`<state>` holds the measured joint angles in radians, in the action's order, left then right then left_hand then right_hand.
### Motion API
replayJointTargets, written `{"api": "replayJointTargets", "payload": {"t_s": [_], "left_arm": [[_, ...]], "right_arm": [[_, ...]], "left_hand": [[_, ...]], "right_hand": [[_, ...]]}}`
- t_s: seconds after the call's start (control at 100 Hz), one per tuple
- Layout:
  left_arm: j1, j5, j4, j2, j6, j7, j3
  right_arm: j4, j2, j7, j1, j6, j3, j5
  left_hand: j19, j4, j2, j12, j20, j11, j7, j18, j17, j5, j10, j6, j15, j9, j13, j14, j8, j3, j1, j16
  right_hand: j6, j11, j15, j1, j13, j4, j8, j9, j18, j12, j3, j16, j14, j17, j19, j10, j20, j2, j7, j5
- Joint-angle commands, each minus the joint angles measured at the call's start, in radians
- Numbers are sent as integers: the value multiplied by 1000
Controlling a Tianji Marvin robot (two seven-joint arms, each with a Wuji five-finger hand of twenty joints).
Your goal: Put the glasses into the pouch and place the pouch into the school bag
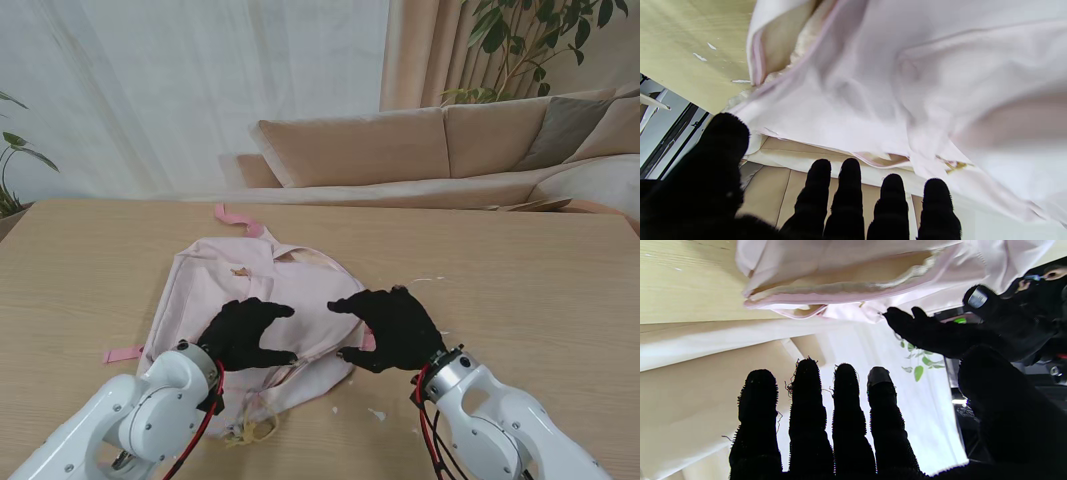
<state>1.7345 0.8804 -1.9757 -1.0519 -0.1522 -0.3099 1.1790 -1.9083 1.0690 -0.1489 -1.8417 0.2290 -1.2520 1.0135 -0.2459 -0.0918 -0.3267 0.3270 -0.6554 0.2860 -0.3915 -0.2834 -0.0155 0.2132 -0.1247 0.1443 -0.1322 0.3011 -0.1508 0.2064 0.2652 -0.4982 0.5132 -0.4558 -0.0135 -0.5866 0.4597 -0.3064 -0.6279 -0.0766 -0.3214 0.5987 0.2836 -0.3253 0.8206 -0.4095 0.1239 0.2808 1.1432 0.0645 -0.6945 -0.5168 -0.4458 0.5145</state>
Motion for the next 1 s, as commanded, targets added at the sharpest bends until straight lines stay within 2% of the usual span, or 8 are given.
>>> {"api": "replayJointTargets", "payload": {"t_s": [0.0, 0.17, 0.36, 0.55, 0.72, 0.86, 0.99], "left_arm": [[39, 9, -25, 15, 18, -10, 33], [146, 94, -65, 20, 124, -46, 169], [233, 173, -72, 21, 175, -61, 248], [263, 189, -57, 18, 180, -39, 272], [256, 194, -38, 18, 168, -29, 264], [253, 204, -30, 18, 171, -23, 253], [249, 195, -20, 18, 166, -17, 244]], "right_arm": [[-20, 0, 13, -23, 18, 19, 8], [-39, -5, 7, -51, 54, 50, 22], [-36, -14, 30, -62, 64, 113, 21], [-31, -22, 52, -67, 39, 185, 23], [-13, -29, 97, -58, -9, 232, 13], [15, -34, 137, -27, -69, 266, 10], [56, -35, 169, 26, -121, 311, -15]], "left_hand": [[21, 4, 3, -13, -20, -17, 11, 25, 0, -19, 22, -18, 20, -14, 12, -25, -2, -8, 17, 0], [36, 8, -15, -12, -29, -30, 27, 45, -18, -39, 49, -33, 39, -38, 38, -49, -1, -24, 36, 2], [49, 8, -16, -11, -30, -37, 39, 58, -31, -57, 60, -38, 48, -58, 55, -59, 2, -38, 39, 3], [57, 7, -14, -8, -29, -38, 44, 64, -35, -62, 63, -43, 48, -66, 60, -65, 7, -45, 38, 4], [62, 8, -18, -7, -28, -36, 43, 66, -38, -57, 64, -46, 47, -63, 59, -66, 12, -52, 42, 3], [63, 6, -17, -6, -28, -35, 44, 66, -35, -60, 65, -45, 45, -62, 57, -66, 14, -56, 37, 2], [64, 7, -16, -6, -28, -33, 43, 65, -35, -57, 66, -45, 44, -58, 54, -65, 15, -60, 39, 2]], "right_hand": [[24, -20, 24, -28, 5, 18, -17, -31, -26, -12, 22, -24, 11, 6, 33, -18, -28, 7, -11, -13], [28, -48, 58, -53, -2, 26, -33, -25, -33, -31, 45, -42, 8, 20, 67, -23, -55, 6, -24, -4], [32, -83, 101, -70, -7, 32, -52, -22, -43, -61, 66, -65, 9, 30, 101, -25, -79, 6, -37, 1], [62, -143, 175, -77, -27, 33, -78, 2, -52, -113, 73, -104, 5, 55, 153, -36, -109, 7, -63, 32], [93, -215, 279, -88, -42, 31, -103, 33, -57, -187, 80, -162, 10, 74, 213, -41, -139, -5, -107, 147], [74, -266, 375, -85, -32, 29, -85, 32, -67, -249, 78, -217, 9, 79, 251, -34, -156, -10, -77, 159], [45, -323, 469, -76, -25, 25, -40, 26, -81, -310, 71, -272, 6, 91, 301, -38, -179, -20, -20, 119]]}}
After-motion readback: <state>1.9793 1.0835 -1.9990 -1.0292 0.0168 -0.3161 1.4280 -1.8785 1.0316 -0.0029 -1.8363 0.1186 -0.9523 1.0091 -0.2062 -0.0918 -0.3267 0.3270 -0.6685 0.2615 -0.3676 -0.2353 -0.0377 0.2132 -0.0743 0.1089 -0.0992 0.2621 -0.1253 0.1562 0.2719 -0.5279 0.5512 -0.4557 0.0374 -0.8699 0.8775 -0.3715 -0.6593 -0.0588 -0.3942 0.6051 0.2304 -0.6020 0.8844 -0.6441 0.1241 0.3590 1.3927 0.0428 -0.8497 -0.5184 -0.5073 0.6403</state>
